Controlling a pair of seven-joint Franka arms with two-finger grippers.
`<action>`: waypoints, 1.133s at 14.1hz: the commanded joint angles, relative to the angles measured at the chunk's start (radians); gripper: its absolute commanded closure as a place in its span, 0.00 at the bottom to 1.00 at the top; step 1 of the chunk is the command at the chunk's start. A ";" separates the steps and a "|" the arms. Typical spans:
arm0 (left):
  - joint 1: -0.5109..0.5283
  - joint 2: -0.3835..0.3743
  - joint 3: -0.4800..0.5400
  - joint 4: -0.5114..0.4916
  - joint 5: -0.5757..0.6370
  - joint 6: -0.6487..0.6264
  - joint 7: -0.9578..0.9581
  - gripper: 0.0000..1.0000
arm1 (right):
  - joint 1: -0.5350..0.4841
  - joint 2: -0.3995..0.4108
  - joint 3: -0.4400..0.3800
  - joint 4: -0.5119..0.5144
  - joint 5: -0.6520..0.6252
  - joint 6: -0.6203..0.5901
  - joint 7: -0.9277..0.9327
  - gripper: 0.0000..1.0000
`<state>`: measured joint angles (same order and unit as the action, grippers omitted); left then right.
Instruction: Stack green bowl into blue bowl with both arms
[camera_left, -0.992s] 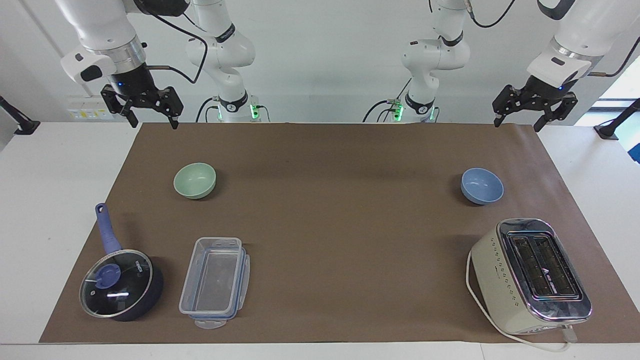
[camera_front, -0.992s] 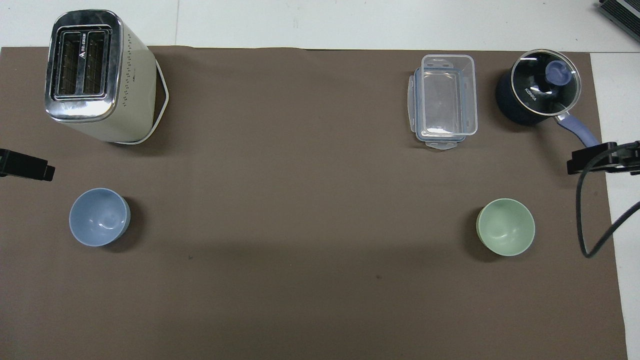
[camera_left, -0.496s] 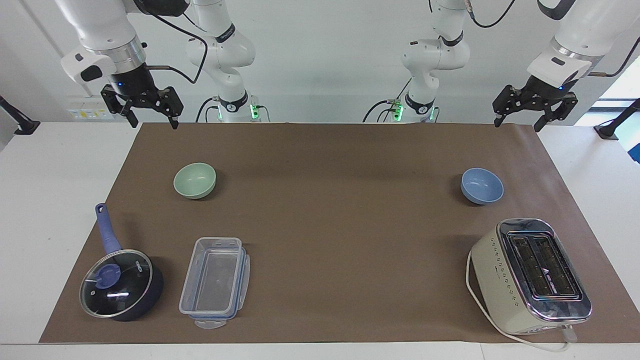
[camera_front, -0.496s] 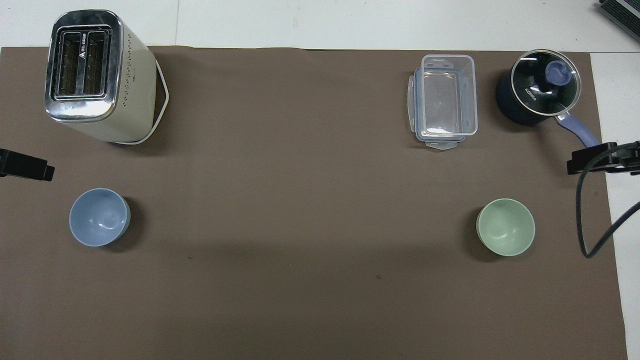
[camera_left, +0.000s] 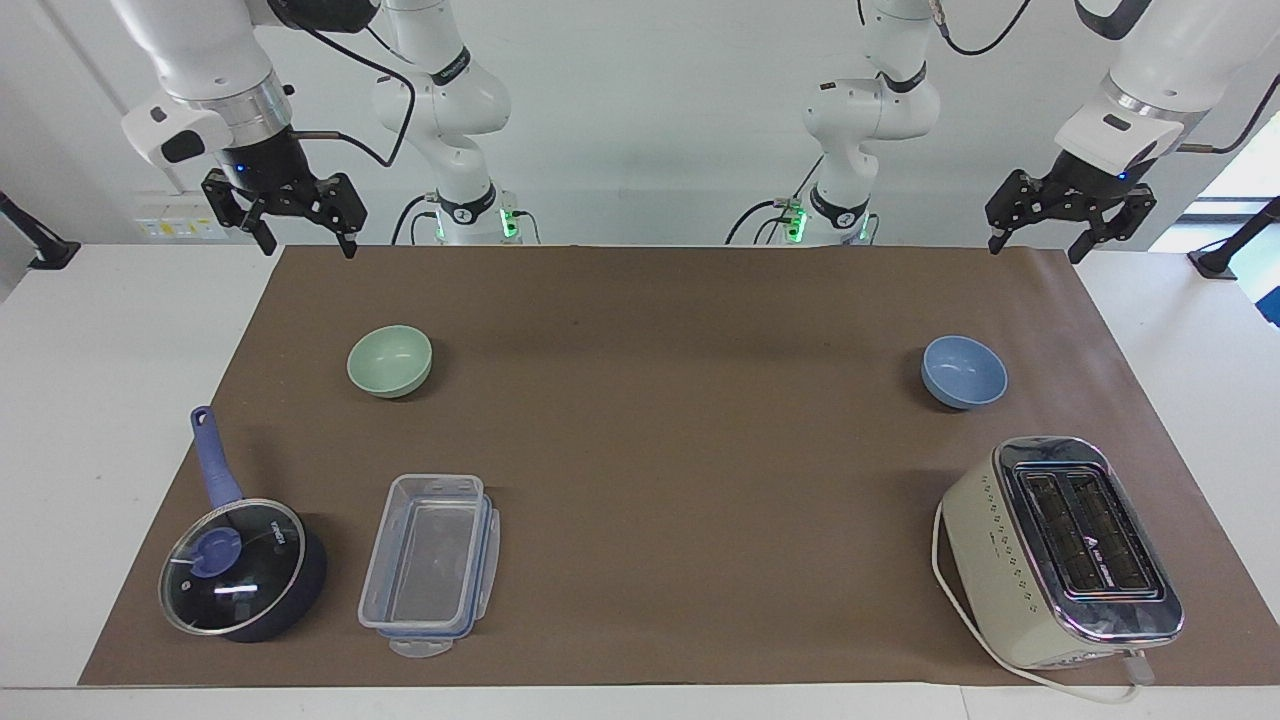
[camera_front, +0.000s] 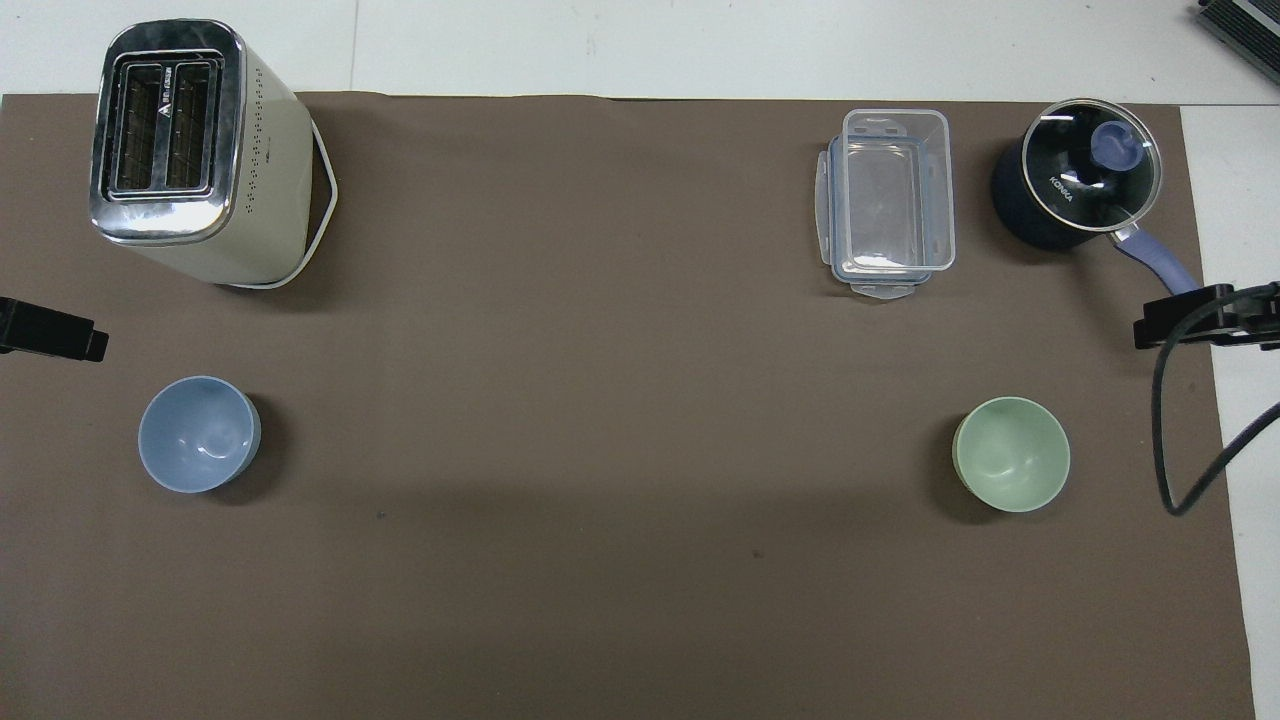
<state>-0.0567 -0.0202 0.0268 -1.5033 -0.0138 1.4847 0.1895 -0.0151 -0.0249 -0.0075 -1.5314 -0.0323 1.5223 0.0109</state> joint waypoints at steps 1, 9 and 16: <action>0.006 -0.001 0.001 0.006 -0.008 0.008 0.014 0.00 | -0.011 -0.009 0.006 -0.006 0.002 0.003 -0.012 0.00; 0.008 -0.001 0.001 0.006 -0.008 0.011 0.015 0.00 | -0.011 -0.009 0.006 -0.004 0.002 0.004 -0.012 0.00; 0.027 -0.001 0.009 0.001 -0.009 0.034 0.047 0.00 | -0.011 -0.009 0.006 -0.006 0.002 0.003 -0.012 0.00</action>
<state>-0.0543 -0.0201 0.0335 -1.5033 -0.0138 1.5007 0.2022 -0.0151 -0.0249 -0.0075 -1.5314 -0.0323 1.5223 0.0109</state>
